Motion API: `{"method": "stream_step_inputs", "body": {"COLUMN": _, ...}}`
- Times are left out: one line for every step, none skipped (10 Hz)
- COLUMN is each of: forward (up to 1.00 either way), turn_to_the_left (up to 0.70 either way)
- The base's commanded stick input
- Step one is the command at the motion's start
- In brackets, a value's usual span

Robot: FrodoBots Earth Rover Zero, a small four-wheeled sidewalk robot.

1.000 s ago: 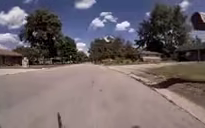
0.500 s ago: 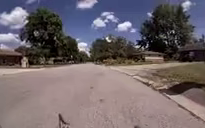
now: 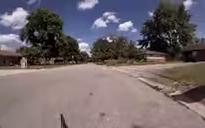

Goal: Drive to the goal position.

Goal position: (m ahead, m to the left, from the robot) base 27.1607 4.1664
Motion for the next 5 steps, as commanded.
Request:
{"method": "stream_step_inputs", "body": {"forward": 0.85, "turn_to_the_left": 0.0}}
{"method": "stream_step_inputs", "body": {"forward": 0.85, "turn_to_the_left": 0.0}}
{"method": "stream_step_inputs", "body": {"forward": 0.85, "turn_to_the_left": 0.0}}
{"method": "stream_step_inputs", "body": {"forward": 0.85, "turn_to_the_left": 0.0}}
{"method": "stream_step_inputs", "body": {"forward": 0.85, "turn_to_the_left": 0.0}}
